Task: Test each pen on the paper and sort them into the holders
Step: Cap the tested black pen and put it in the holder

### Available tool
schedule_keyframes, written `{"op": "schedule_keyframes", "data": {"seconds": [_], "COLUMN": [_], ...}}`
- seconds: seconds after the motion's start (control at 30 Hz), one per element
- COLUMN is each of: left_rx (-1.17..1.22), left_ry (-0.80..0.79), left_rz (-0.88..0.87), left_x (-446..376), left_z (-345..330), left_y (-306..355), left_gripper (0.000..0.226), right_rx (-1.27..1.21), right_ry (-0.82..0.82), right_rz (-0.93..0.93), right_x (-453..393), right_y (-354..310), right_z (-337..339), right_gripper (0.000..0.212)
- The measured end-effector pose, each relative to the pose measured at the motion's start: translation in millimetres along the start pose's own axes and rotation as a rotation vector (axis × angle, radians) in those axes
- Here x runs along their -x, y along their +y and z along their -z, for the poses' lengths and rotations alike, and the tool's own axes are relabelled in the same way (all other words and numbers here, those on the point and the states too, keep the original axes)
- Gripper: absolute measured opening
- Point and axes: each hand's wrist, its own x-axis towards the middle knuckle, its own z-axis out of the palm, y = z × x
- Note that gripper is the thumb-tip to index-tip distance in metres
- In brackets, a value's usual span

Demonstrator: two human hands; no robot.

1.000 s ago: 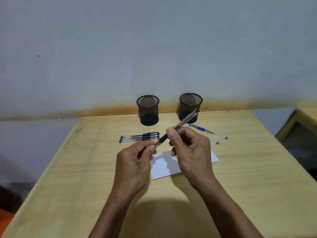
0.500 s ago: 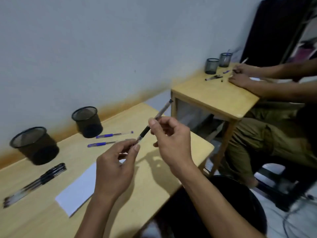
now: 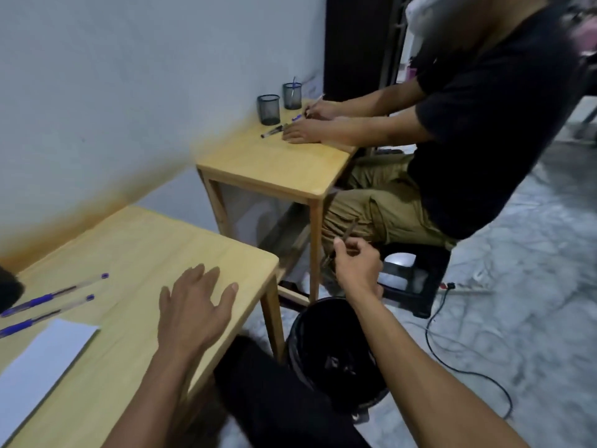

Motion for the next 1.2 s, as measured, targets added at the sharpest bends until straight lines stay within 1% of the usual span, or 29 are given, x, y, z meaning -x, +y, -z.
{"op": "schedule_keyframes", "data": {"seconds": [0.07,0.17,0.37,0.43,0.53,0.6,0.7,0.9,1.03,1.13,1.2], "left_rx": [-0.023,-0.037,-0.049,-0.059,-0.057,-0.060,-0.056,-0.050,-0.023,-0.017,0.006], "left_ry": [0.012,0.010,0.014,0.015,0.017,0.015,0.014,0.016,0.006,0.006,0.009], "left_rz": [-0.006,-0.007,-0.006,-0.008,-0.009,-0.005,-0.005,0.001,0.001,0.010,0.013], "left_x": [1,2,3,3,2,3,3,3,3,3,5], "left_z": [0,-1,0,-1,-1,-1,-2,-3,-3,-2,0], "left_y": [1,3,4,5,5,4,4,5,4,4,6], "left_gripper": [0.062,0.062,0.063,0.063,0.064,0.064,0.065,0.065,0.066,0.066,0.063], "right_rx": [0.118,0.192,0.273,0.276,0.251,0.228,0.201,0.160,0.047,-0.003,-0.075], "right_ry": [-0.016,-0.047,-0.110,-0.129,-0.141,-0.139,-0.140,-0.142,-0.141,-0.138,-0.135], "right_rz": [-0.051,-0.079,-0.151,-0.160,-0.171,-0.180,-0.192,-0.211,-0.228,-0.194,-0.165], "right_x": [0,5,8,7,5,4,2,1,3,5,7], "right_y": [27,59,81,86,92,94,97,99,82,61,43], "right_z": [1,1,-4,-9,-12,-12,-11,-13,-16,-21,-24], "right_gripper": [0.022,0.021,0.026,0.038,0.066,0.072,0.074,0.071,0.063,0.053,0.041]}}
